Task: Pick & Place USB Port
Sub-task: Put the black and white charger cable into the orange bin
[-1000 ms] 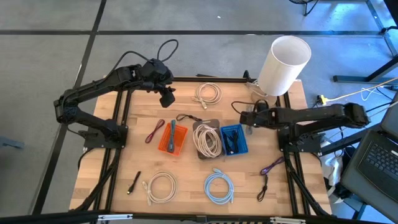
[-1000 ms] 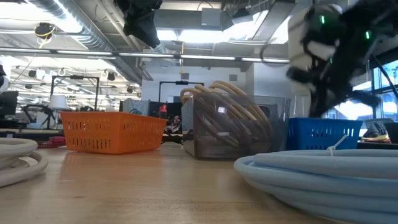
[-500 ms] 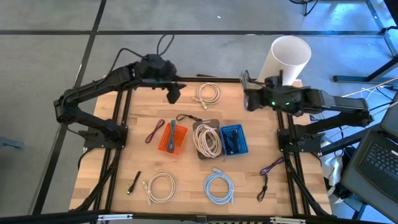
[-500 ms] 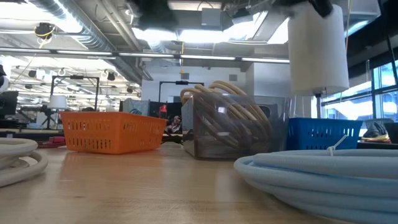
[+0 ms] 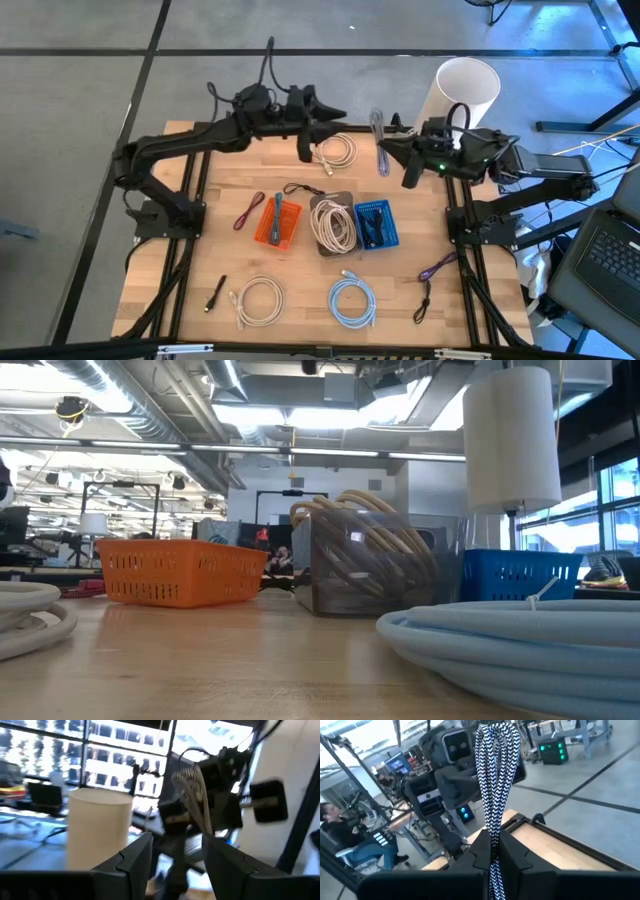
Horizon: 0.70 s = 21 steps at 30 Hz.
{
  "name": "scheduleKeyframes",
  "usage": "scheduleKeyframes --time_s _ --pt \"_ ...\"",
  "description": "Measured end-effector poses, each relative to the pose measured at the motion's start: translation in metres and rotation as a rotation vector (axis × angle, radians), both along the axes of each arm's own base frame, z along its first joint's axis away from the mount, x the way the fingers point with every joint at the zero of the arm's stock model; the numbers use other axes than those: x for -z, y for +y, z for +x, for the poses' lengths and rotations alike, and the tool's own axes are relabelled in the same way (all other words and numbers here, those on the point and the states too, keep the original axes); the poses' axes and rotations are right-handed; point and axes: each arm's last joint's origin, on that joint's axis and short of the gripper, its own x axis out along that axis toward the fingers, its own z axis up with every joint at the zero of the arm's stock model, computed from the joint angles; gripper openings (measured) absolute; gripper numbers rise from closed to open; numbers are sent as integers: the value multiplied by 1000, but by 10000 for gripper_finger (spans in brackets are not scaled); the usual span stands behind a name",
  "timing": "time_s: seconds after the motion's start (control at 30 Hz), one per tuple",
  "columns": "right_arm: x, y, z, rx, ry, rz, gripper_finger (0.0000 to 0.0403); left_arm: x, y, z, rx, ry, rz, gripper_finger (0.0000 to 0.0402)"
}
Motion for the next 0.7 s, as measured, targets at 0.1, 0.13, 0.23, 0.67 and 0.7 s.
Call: scheduleKeyframes --time_s 0.1,0.13,0.23,0.67,0.7 --pt "3 1 5 -6 19 -10 14 4 2 11 68 -11 -38 166" --pt "4 1 7 -7 25 -20 14 4 2 15 88 -15 -41 166" --pt "4 1 9 -8 24 -25 14 -2 -2 26 142 -34 -29 166" --pt "2 1 10 -29 5 -44 14 -15 -12 64 259 -60 -8 155" --pt "2 2 10 -30 6 -44 14 -15 -11 64 260 -58 -9 147"
